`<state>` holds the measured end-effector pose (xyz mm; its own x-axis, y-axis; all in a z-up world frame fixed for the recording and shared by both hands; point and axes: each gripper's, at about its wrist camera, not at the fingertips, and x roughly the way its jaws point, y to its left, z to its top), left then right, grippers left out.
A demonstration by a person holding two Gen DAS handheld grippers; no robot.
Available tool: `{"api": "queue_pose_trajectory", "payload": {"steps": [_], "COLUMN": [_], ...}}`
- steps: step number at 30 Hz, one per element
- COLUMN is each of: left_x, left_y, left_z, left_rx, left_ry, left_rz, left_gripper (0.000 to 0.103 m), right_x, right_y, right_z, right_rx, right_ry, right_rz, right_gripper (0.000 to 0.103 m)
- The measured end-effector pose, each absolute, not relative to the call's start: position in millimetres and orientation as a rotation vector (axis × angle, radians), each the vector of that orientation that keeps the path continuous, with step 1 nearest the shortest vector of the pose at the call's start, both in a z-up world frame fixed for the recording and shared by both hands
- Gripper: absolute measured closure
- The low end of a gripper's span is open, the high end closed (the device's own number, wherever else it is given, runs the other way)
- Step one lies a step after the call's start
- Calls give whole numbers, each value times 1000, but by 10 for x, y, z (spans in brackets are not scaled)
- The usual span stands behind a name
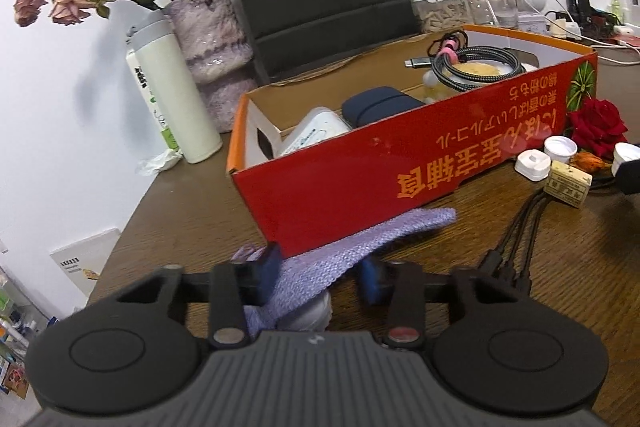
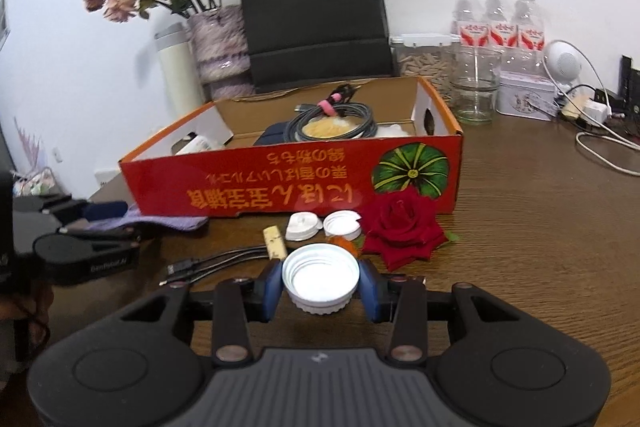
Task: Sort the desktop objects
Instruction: 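Grasp the purple mesh pouch with the left tool while the right tool grasps the white cap, then carry the purple pouch and white cap with both tools over the box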
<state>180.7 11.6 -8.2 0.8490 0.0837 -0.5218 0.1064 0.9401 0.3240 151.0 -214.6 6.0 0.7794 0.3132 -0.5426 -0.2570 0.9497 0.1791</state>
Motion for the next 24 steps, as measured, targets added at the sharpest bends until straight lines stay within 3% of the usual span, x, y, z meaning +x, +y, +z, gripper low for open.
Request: {"api": "queue_pose_trajectory", "payload": {"steps": [4,9,24], "left_x": [1812,1765,1450], "left_y": [120,140,128], "left_z": [-75,-35,352], "left_rx": [347,315,244], "left_ry": [561,527,332], "left_rz": [-28,-27,-2], "left_gripper": [90,99,100], "right_x": [1524,1523,1499], "right_y": [-2134,-2133,-2158], "right_z": [46,34,96], "right_rx": [101,96,117], "right_ry": [604,602,571], "right_rz": [298,293,298], "right_gripper": [64,64,64]}}
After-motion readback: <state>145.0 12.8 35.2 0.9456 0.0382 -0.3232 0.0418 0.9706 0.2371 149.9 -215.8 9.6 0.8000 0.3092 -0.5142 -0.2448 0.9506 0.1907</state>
